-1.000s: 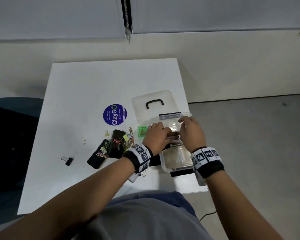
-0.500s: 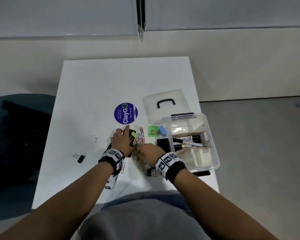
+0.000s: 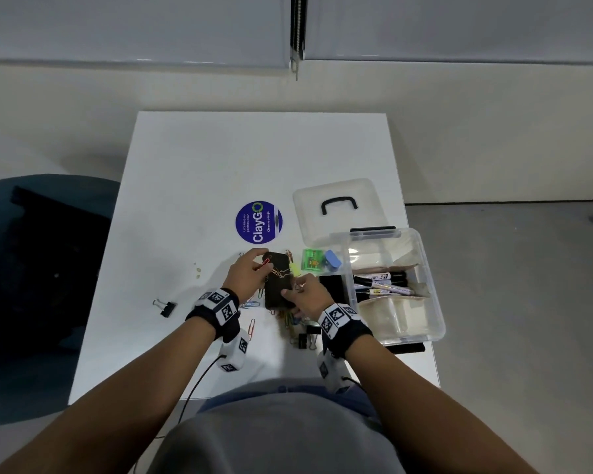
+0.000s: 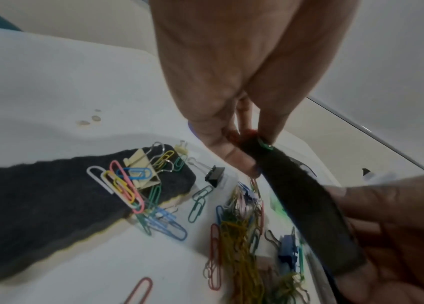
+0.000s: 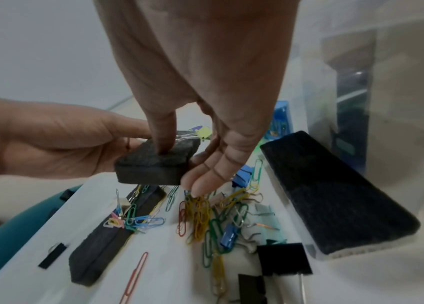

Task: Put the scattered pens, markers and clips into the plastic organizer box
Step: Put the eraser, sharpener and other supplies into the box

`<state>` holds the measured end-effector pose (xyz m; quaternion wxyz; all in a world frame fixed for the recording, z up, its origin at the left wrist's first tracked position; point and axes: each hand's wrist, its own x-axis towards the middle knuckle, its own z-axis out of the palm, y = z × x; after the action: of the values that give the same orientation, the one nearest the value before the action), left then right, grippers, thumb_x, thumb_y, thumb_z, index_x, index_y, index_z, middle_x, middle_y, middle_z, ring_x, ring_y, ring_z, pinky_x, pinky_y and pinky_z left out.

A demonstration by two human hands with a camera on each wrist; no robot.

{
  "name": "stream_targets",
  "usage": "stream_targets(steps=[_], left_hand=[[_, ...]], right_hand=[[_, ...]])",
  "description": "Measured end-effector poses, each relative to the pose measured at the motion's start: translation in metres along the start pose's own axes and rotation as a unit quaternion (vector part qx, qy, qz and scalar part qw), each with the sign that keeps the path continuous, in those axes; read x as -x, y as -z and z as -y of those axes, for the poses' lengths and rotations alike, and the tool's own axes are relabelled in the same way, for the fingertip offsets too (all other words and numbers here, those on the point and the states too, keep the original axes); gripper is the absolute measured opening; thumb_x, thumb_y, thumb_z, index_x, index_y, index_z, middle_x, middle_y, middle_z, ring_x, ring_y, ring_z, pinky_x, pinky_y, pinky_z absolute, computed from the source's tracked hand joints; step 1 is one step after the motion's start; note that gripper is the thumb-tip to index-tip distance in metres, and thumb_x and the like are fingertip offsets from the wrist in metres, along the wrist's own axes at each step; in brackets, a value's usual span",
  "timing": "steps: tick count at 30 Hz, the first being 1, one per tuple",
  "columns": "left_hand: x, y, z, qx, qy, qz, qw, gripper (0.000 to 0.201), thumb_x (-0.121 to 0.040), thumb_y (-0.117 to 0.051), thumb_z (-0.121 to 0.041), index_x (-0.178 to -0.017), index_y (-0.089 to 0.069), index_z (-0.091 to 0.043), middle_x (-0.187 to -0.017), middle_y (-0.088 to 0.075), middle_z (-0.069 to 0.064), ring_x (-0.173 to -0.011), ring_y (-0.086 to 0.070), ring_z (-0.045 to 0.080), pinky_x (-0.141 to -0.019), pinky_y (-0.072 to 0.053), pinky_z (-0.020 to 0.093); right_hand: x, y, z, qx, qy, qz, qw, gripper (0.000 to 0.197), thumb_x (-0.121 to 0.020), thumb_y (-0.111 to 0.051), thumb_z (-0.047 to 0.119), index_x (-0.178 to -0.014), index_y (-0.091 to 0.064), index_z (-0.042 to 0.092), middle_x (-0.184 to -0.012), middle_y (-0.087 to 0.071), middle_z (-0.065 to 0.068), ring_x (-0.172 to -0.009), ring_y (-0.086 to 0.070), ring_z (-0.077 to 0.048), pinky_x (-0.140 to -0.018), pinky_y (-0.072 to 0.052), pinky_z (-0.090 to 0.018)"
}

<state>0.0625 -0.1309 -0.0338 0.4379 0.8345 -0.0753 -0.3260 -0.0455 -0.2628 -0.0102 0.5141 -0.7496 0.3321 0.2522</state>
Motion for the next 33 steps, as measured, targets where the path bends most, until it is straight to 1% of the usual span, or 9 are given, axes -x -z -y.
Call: stream_targets(steps=[3, 6, 9, 11, 15, 19, 22, 27, 33], left_hand=[[0.000, -0.001, 0.006, 0.026, 0.020, 0.004, 0.999, 0.033, -0.094, -0.057, -0.025, -0.127, -0.055, -0.022, -0.112, -0.067, 0.015, -0.094, -0.068, 0.027, -0.072, -0.061, 0.036], [0.003, -0.006, 0.008, 0.020, 0.040, 0.009, 0.999, 0.033, -0.095, -0.053, -0.032, -0.127, -0.053, -0.024, -0.124, -0.063, 0.010, -0.104, -0.065, 0.024, -0.088, -0.057, 0.046], [0.013, -0.015, -0.002, 0.045, 0.053, 0.036, 0.997, 0.064, -0.085, -0.066, -0.049, -0.136, -0.039, -0.022, -0.120, -0.060, 0.001, -0.107, -0.061, 0.020, -0.094, -0.052, 0.038], [0.017, -0.022, -0.007, 0.033, 0.037, 0.037, 0.998, 0.073, -0.082, -0.070, -0.049, -0.138, -0.034, -0.021, -0.117, -0.057, -0.001, -0.108, -0.057, 0.018, -0.095, -0.045, 0.031], [0.012, -0.024, -0.005, 0.002, 0.038, -0.027, 0.999, 0.040, -0.093, -0.053, -0.046, -0.124, -0.047, -0.020, -0.114, -0.063, 0.008, -0.105, -0.061, 0.028, -0.094, -0.049, 0.041], [0.010, -0.026, -0.007, -0.034, 0.018, -0.048, 0.998, 0.030, -0.101, -0.040, -0.036, -0.114, -0.054, -0.012, -0.108, -0.066, 0.013, -0.098, -0.061, 0.032, -0.082, -0.045, 0.037], [0.010, -0.028, -0.013, -0.046, 0.015, -0.061, 0.997, 0.030, -0.102, -0.039, -0.032, -0.111, -0.055, -0.008, -0.100, -0.065, 0.013, -0.088, -0.058, 0.028, -0.075, -0.041, 0.033], [0.008, -0.020, -0.007, -0.098, 0.009, -0.067, 0.993, 0.018, -0.097, -0.049, -0.018, -0.112, -0.057, -0.013, -0.103, -0.064, 0.016, -0.084, -0.064, 0.032, -0.075, -0.054, 0.040], [0.017, -0.013, -0.019, -0.119, -0.048, 0.001, 0.992, 0.035, -0.102, -0.039, -0.033, -0.109, -0.062, -0.008, -0.104, -0.065, 0.011, -0.099, -0.057, 0.027, -0.081, -0.040, 0.033]], right_hand=[[0.001, 0.005, 0.003, -0.055, -0.015, 0.039, 0.998, 0.038, -0.088, -0.067, 0.032, -0.112, -0.060, 0.003, -0.099, -0.069, -0.017, -0.066, -0.066, -0.023, -0.076, -0.061, -0.045], [0.008, 0.011, 0.011, -0.123, -0.025, 0.048, 0.991, 0.020, -0.087, -0.069, 0.020, -0.089, -0.055, 0.006, -0.102, -0.068, -0.022, -0.083, -0.070, -0.034, -0.075, -0.061, -0.046], [0.017, 0.011, 0.020, -0.145, 0.000, 0.061, 0.988, 0.016, -0.091, -0.062, 0.007, -0.082, -0.050, 0.012, -0.088, -0.065, -0.016, -0.066, -0.069, -0.025, -0.050, -0.059, -0.029], [0.022, 0.009, 0.026, -0.123, 0.029, 0.064, 0.990, 0.016, -0.091, -0.059, 0.007, -0.081, -0.050, 0.016, -0.088, -0.067, -0.017, -0.061, -0.070, -0.026, -0.046, -0.057, -0.027], [0.025, 0.007, 0.029, -0.130, 0.011, 0.062, 0.989, 0.019, -0.090, -0.061, 0.013, -0.077, -0.047, 0.013, -0.088, -0.069, -0.026, -0.083, -0.070, -0.048, -0.072, -0.058, -0.047], [0.028, 0.006, 0.034, -0.167, -0.005, 0.069, 0.983, 0.018, -0.081, -0.063, 0.018, -0.087, -0.052, 0.005, -0.096, -0.068, -0.035, -0.084, -0.070, -0.050, -0.080, -0.055, -0.062], [0.026, 0.006, 0.034, -0.238, -0.035, 0.078, 0.967, 0.042, -0.077, -0.062, 0.018, -0.111, -0.045, 0.001, -0.107, -0.064, -0.035, -0.085, -0.070, -0.048, -0.079, -0.056, -0.061], [0.032, 0.014, 0.036, -0.280, -0.048, 0.057, 0.957, 0.033, -0.083, -0.055, 0.013, -0.111, -0.039, 0.008, -0.105, -0.056, -0.025, -0.086, -0.065, -0.042, -0.078, -0.058, -0.058], [0.020, 0.020, 0.032, -0.264, -0.020, 0.032, 0.964, 0.047, -0.077, -0.059, 0.023, -0.116, -0.039, 0.009, -0.103, -0.057, -0.018, -0.095, -0.065, -0.035, -0.084, -0.056, -0.051]])
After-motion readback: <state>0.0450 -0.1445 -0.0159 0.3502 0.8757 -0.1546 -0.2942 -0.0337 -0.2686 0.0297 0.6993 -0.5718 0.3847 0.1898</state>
